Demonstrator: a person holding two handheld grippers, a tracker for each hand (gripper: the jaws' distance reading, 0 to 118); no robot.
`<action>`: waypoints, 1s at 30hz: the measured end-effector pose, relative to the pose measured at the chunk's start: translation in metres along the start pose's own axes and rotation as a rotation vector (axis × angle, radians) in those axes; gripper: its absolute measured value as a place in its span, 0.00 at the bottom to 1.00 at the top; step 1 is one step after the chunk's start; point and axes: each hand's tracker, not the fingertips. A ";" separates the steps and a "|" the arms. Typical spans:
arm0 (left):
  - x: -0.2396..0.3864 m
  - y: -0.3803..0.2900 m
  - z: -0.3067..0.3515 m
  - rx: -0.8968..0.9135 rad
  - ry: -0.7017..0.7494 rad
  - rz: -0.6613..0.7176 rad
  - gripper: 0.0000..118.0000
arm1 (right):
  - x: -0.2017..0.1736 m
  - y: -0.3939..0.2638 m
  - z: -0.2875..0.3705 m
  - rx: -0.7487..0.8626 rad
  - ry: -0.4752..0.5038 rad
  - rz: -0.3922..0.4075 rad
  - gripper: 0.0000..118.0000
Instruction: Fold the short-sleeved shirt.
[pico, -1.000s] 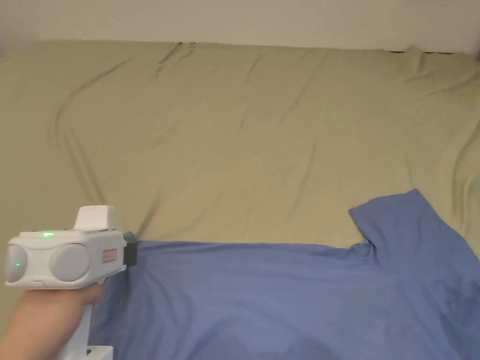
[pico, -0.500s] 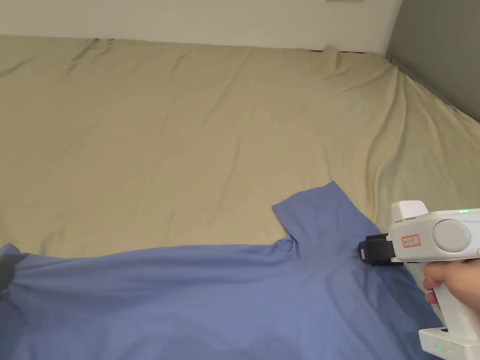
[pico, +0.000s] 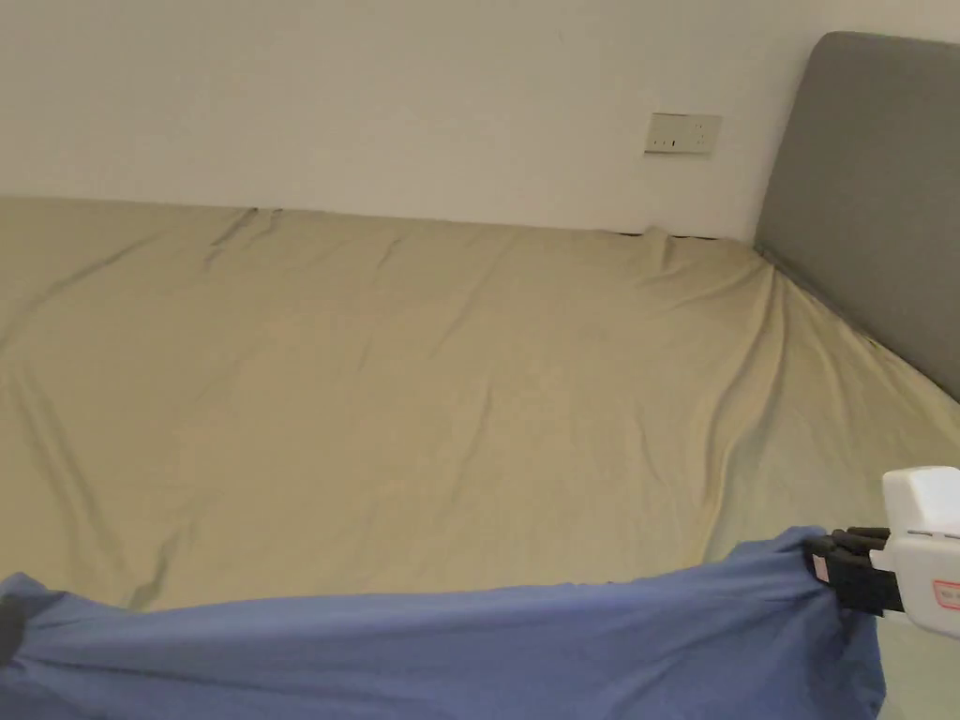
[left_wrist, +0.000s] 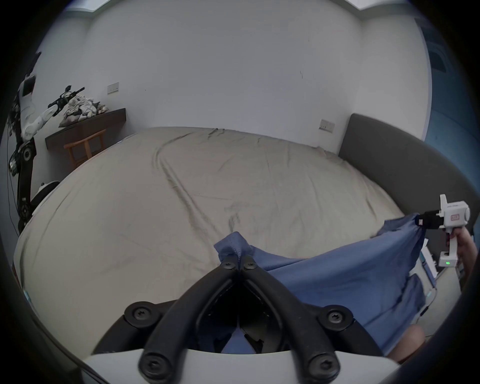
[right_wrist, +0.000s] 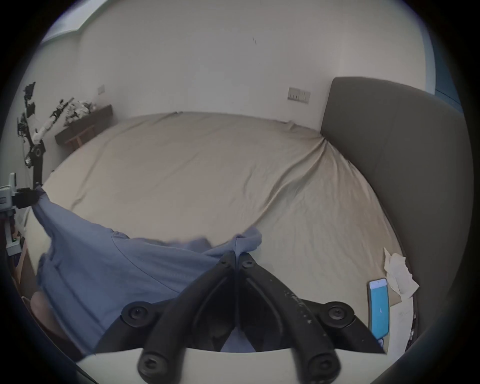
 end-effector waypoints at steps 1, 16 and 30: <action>-0.002 -0.004 0.014 0.001 -0.005 0.003 0.00 | -0.001 -0.007 0.018 0.005 0.012 -0.006 0.02; -0.036 -0.147 0.074 -0.225 -0.024 0.027 0.00 | -0.021 -0.192 0.067 -0.192 -0.027 0.006 0.02; -0.034 -0.174 0.054 -0.275 0.029 -0.007 0.01 | -0.031 -0.225 0.045 -0.237 -0.155 -0.008 0.22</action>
